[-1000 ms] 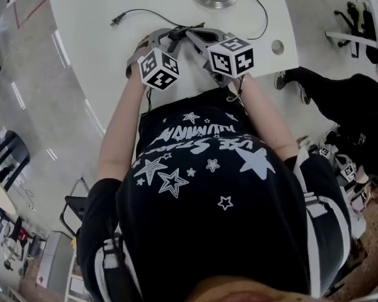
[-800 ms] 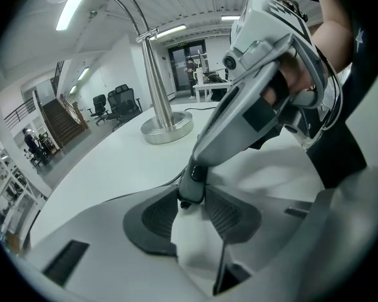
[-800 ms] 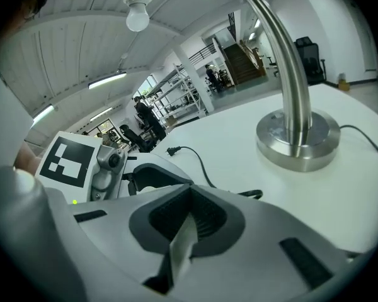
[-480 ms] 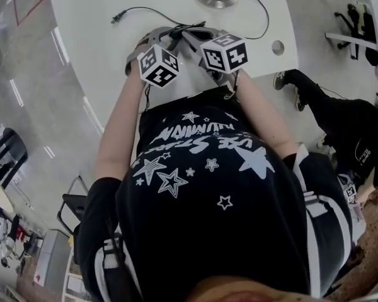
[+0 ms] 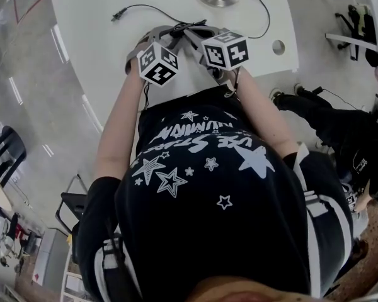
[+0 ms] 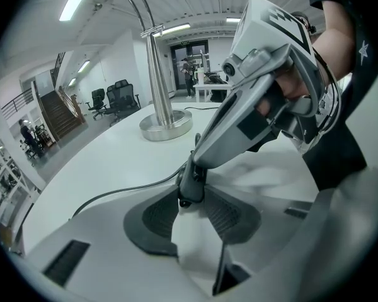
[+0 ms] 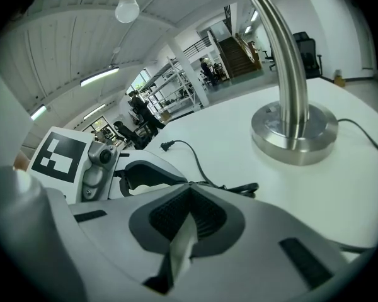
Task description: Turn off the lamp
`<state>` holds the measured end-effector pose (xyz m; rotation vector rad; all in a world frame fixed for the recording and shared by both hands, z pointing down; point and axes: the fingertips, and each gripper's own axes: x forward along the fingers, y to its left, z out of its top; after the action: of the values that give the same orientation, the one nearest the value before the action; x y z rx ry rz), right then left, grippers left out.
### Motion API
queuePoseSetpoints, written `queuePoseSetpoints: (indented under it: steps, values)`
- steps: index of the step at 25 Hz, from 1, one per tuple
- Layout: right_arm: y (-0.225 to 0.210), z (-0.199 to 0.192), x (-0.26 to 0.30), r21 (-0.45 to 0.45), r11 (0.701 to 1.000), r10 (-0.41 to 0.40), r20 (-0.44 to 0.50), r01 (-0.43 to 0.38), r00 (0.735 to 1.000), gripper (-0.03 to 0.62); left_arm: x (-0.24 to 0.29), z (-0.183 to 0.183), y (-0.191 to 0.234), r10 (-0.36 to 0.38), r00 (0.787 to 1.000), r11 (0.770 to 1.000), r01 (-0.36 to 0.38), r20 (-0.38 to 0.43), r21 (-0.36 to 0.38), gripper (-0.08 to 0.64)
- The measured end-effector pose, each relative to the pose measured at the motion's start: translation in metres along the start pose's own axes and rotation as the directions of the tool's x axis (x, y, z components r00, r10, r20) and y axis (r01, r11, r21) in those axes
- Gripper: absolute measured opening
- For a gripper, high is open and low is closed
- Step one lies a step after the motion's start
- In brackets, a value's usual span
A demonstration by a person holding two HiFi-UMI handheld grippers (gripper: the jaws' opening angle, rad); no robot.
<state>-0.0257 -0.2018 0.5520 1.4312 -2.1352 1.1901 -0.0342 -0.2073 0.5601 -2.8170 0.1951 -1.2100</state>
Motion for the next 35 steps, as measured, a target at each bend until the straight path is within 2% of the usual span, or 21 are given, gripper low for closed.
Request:
queuePoseSetpoints:
  steps: [6,13,16,19,22,29,33,35]
  values:
    - [0.007,-0.001,0.000,-0.004,1.000,-0.006,-0.006,0.006,1.000,0.005,-0.004,-0.002,0.004,0.022,0.999,0.998,-0.021,0.024,-0.054,0.143]
    - [0.026,0.005,-0.012,0.020,1.000,-0.024,0.038,0.023,0.999,0.005,-0.026,-0.015,0.011,0.042,0.998,0.996,-0.038,0.051,-0.078,0.143]
    - [0.030,0.003,-0.016,0.052,0.998,-0.048,0.059,0.045,0.997,0.005,-0.043,-0.027,0.015,0.051,0.995,0.991,-0.041,0.080,-0.126,0.143]
    - [0.026,-0.001,-0.028,0.095,0.993,-0.084,0.085,0.076,0.993,0.005,-0.060,-0.026,0.021,0.089,0.987,0.980,-0.062,0.136,-0.191,0.143]
    - [0.017,0.000,-0.044,0.138,0.984,-0.127,0.118,0.111,0.985,0.005,-0.072,-0.014,0.026,0.130,0.973,0.974,-0.089,0.191,-0.209,0.143]
    - [0.005,-0.003,-0.083,0.164,0.977,-0.162,0.180,0.133,0.970,0.005,-0.086,0.014,0.005,0.115,0.953,0.968,-0.045,0.281,-0.245,0.141]
    - [0.013,-0.017,-0.096,0.181,0.978,-0.140,0.202,0.103,0.969,0.005,-0.104,0.014,-0.008,0.187,0.937,0.951,-0.097,0.295,-0.292,0.049]
    - [0.019,-0.024,-0.106,0.177,0.979,-0.138,0.224,0.099,0.965,0.005,-0.110,0.010,-0.022,0.198,0.937,0.945,-0.104,0.289,-0.309,0.031]
